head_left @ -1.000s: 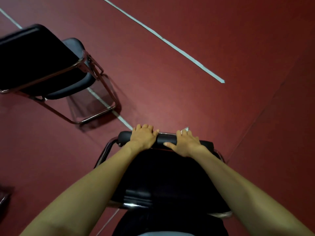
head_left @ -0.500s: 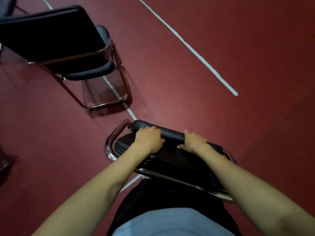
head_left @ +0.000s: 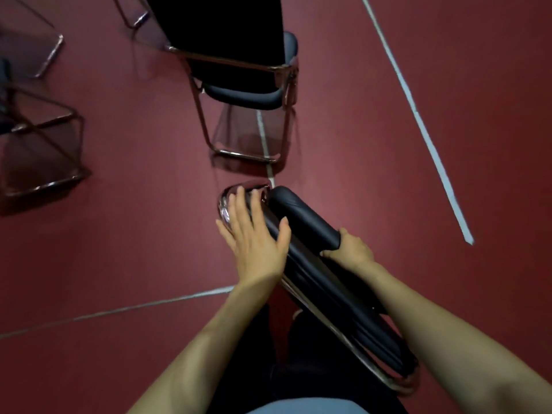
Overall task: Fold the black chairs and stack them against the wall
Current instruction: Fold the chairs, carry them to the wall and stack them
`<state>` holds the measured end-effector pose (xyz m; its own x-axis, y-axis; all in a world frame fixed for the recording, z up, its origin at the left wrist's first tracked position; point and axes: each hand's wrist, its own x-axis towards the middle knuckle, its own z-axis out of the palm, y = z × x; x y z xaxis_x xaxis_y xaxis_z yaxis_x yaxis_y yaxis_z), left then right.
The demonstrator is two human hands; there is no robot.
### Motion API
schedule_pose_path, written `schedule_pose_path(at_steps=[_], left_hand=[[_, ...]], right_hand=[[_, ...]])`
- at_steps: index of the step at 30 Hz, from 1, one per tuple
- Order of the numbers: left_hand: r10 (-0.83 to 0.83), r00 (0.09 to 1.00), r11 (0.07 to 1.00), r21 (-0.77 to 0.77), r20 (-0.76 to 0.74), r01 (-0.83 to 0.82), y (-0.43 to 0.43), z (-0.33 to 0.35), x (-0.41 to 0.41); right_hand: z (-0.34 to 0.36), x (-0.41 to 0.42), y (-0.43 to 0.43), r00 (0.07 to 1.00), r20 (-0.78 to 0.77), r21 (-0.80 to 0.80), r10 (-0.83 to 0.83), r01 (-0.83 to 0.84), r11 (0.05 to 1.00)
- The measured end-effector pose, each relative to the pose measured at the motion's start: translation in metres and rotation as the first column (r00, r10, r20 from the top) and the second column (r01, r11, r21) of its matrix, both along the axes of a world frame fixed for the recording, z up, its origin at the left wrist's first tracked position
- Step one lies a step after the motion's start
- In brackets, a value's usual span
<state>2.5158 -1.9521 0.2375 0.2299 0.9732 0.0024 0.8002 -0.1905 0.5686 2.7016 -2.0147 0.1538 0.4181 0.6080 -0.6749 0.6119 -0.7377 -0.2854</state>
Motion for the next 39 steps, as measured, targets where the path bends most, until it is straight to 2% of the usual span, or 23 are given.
schedule_pose_path(at_steps=[2,4,6,8,10,12,13,16,21,25,28,31,36,39], left_hand=[[0.259,0.951,0.964,-0.109,0.171,-0.243,-0.015,0.001,0.009],[0.524,0.808,0.847,-0.260,0.269,-0.463,-0.024,0.006,0.013],[0.687,0.694,0.710,-0.406,0.215,-0.576,-0.037,0.011,0.010],[0.740,0.667,0.604,-0.521,0.085,-0.604,-0.057,0.008,-0.001],[0.789,0.605,0.518,-0.648,0.109,-0.559,-0.079,-0.001,-0.019],[0.852,0.499,0.430,-0.755,0.158,-0.495,-0.096,-0.003,-0.036],[0.862,0.478,0.411,-0.786,0.170,-0.462,-0.103,-0.003,-0.044],[0.849,0.504,0.424,-0.776,0.160,-0.467,-0.115,-0.002,-0.067],[0.825,0.535,0.471,-0.744,0.181,-0.475,-0.128,0.006,-0.097],[0.797,0.553,0.557,-0.651,0.244,-0.516,-0.153,0.025,-0.124],[0.824,0.465,0.557,-0.605,0.322,-0.569,-0.182,0.050,-0.172],[0.864,0.351,0.504,-0.593,0.362,-0.628,-0.233,0.069,-0.242],[0.906,0.145,0.366,-0.563,0.397,-0.741,-0.348,0.091,-0.353],[0.908,-0.003,0.238,-0.524,0.418,-0.818,-0.414,0.099,-0.408]], right_hand=[[-0.003,0.004,-0.005,0.998,-0.020,0.060,0.053,-0.052,0.997],[-0.006,0.008,-0.010,0.994,-0.036,0.090,0.107,-0.103,0.991],[-0.007,0.007,-0.016,0.984,-0.060,0.078,0.165,-0.161,0.984],[-0.009,0.001,-0.024,0.979,-0.091,0.039,0.183,-0.180,0.983],[-0.014,-0.010,-0.034,0.978,-0.158,0.020,0.138,-0.137,0.990],[-0.016,-0.025,-0.041,0.972,-0.205,0.023,0.111,-0.109,0.994],[-0.019,-0.035,-0.044,0.971,-0.207,0.040,0.121,-0.115,0.993],[-0.023,-0.063,-0.046,0.977,-0.138,0.087,0.164,-0.153,0.984],[-0.013,-0.091,-0.051,0.961,0.026,0.065,0.277,-0.278,0.958],[0.008,-0.122,-0.057,0.919,0.100,0.079,0.382,-0.390,0.917],[0.028,-0.178,-0.067,0.867,0.088,0.128,0.490,-0.498,0.858],[0.041,-0.255,-0.092,0.800,0.066,0.154,0.596,-0.599,0.786],[0.059,-0.396,-0.158,0.638,-0.026,0.213,0.770,-0.749,0.628],[0.070,-0.480,-0.202,0.499,-0.049,0.244,0.865,-0.834,0.495]])
